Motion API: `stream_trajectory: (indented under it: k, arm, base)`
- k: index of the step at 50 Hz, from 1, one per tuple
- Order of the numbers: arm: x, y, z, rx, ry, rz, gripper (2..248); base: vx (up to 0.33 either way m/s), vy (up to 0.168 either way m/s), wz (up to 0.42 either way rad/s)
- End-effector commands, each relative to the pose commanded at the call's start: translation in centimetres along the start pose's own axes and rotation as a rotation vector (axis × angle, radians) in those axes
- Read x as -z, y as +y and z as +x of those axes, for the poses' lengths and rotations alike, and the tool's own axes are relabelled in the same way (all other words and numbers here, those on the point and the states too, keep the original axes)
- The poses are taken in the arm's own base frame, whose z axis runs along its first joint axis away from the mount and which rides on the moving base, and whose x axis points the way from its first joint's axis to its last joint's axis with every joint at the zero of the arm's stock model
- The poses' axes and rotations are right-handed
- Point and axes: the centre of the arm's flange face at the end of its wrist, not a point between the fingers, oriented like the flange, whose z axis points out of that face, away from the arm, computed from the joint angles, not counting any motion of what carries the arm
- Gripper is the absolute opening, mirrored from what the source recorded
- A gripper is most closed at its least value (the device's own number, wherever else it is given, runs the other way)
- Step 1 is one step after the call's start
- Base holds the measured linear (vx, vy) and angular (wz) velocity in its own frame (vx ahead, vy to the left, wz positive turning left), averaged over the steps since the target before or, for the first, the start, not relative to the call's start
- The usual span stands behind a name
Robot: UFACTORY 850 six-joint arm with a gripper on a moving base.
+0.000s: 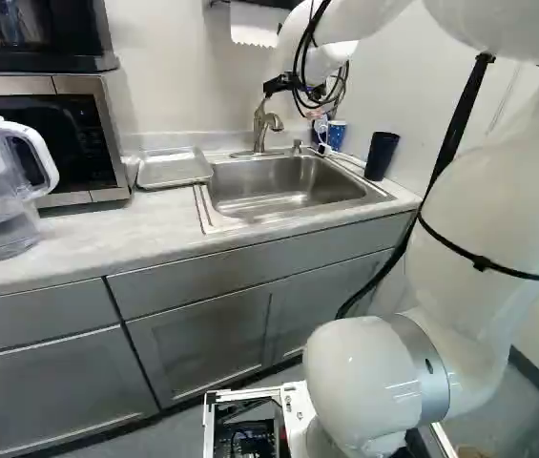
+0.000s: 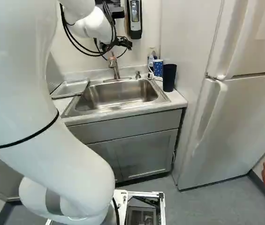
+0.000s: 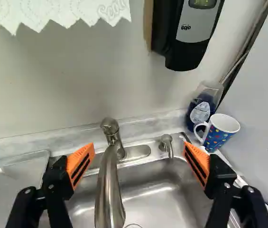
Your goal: Rinse the cup and place it in the tray
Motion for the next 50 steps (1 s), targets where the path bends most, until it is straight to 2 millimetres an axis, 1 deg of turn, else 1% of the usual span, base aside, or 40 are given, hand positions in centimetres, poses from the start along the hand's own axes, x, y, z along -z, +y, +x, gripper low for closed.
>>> stream_trajectory:
  k: [50]
  arm:
    - [-4.8, -0.2, 1.0, 0.001, -0.094, 0.003, 247]
  base:
    - [0.000, 0.000, 0.000]
